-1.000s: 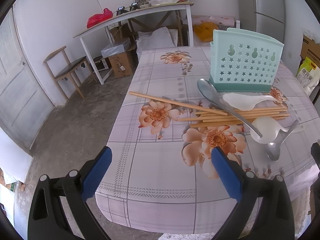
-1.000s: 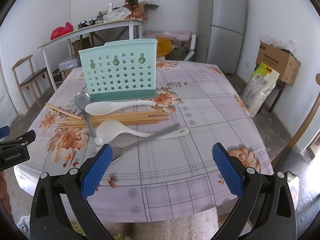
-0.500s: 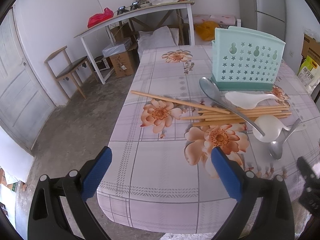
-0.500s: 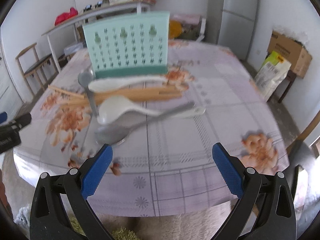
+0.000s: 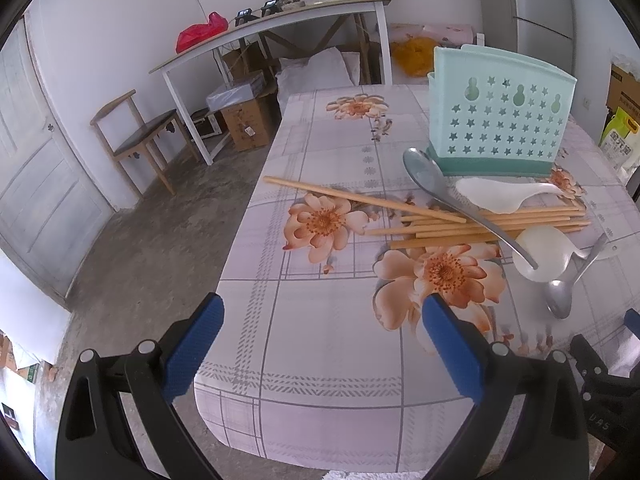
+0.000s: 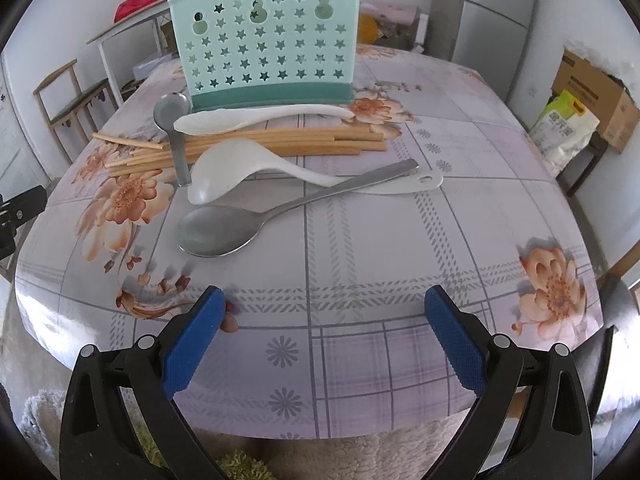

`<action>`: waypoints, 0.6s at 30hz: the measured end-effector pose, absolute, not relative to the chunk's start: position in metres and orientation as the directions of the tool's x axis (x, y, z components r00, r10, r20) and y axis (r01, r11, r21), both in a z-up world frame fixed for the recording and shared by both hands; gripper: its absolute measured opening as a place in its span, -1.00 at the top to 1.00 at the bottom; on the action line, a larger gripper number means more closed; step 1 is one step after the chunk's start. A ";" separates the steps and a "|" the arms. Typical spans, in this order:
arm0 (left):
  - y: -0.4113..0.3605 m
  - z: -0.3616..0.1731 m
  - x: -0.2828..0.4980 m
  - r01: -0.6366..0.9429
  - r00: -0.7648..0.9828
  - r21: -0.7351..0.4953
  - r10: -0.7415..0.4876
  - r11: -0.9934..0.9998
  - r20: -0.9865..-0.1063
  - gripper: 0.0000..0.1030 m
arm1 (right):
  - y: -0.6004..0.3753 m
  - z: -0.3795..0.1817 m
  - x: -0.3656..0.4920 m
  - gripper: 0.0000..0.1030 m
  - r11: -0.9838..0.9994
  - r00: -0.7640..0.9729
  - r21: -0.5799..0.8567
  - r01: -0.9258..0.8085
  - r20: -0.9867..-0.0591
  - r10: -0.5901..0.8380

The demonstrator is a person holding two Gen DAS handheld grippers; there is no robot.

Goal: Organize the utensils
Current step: 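Move the left gripper to the metal spoon beside the chopsticks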

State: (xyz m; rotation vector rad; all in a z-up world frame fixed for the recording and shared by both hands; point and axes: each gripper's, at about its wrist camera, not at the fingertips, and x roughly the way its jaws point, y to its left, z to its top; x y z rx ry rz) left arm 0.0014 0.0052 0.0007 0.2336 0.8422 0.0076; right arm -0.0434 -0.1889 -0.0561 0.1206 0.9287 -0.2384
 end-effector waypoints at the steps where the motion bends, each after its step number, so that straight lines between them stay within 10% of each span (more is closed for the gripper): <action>1: 0.005 0.000 0.002 0.086 0.666 0.209 0.100 0.974 -0.739 -0.89 | -0.189 -0.056 -0.044 -0.85 0.967 0.576 0.003 0.255 -0.803 -0.149; 18: 0.014 -0.007 0.030 0.287 0.600 -0.213 -0.349 0.934 -0.720 -0.89 | -0.187 -0.057 -0.051 -0.85 0.961 0.621 0.018 0.275 -0.767 -0.163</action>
